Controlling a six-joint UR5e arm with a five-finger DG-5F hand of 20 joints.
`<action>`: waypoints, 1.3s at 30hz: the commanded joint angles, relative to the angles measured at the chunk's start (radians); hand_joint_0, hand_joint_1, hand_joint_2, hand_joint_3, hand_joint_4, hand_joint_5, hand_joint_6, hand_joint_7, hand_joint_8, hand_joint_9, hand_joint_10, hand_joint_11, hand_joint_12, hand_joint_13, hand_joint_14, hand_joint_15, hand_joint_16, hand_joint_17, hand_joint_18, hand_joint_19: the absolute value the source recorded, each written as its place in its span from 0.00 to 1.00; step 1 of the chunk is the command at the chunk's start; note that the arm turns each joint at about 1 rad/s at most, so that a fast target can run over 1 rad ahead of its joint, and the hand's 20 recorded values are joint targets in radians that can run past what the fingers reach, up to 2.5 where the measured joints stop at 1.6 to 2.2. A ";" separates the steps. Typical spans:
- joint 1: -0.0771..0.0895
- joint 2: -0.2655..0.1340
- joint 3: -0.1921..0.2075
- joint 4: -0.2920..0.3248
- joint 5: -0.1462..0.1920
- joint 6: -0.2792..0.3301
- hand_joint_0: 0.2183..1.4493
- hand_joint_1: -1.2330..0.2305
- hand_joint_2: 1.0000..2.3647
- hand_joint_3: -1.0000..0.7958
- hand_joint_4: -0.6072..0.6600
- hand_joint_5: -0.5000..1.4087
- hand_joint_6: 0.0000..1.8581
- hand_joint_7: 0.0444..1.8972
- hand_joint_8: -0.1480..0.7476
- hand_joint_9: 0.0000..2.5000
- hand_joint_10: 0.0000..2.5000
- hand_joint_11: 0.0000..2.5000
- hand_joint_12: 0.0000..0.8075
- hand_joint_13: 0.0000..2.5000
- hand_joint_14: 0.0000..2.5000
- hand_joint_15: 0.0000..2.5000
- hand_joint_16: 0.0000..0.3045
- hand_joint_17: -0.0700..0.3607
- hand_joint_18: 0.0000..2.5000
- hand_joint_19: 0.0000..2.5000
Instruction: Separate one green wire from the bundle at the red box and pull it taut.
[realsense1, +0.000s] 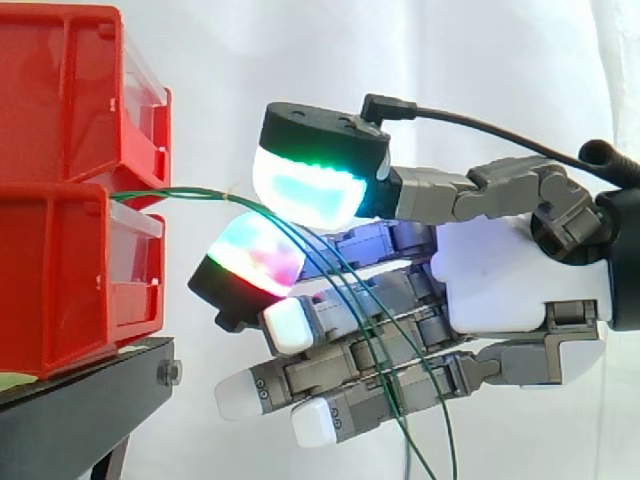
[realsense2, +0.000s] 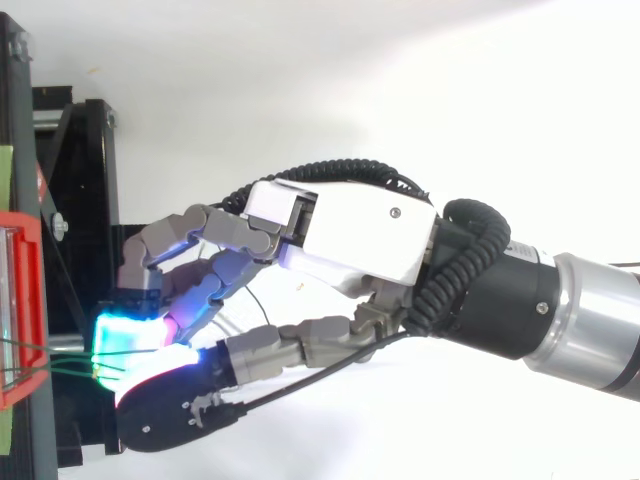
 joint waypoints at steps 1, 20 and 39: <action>0.000 0.000 0.001 -0.003 -0.001 0.007 0.33 0.33 0.01 0.34 0.58 0.19 0.48 0.55 0.51 0.40 0.01 0.22 0.46 0.27 0.01 0.13 0.17 0.43 0.27 0.20; -0.005 0.002 0.016 -0.037 -0.002 0.027 0.27 0.22 0.00 0.28 0.59 0.18 0.49 0.52 0.49 0.38 0.01 0.23 0.46 0.27 0.01 0.13 0.17 0.44 0.28 0.19; -0.008 0.002 0.031 -0.086 -0.010 0.045 0.42 0.17 0.00 0.28 0.54 0.18 0.48 0.55 0.48 0.37 0.01 0.22 0.45 0.26 0.01 0.13 0.17 0.43 0.27 0.19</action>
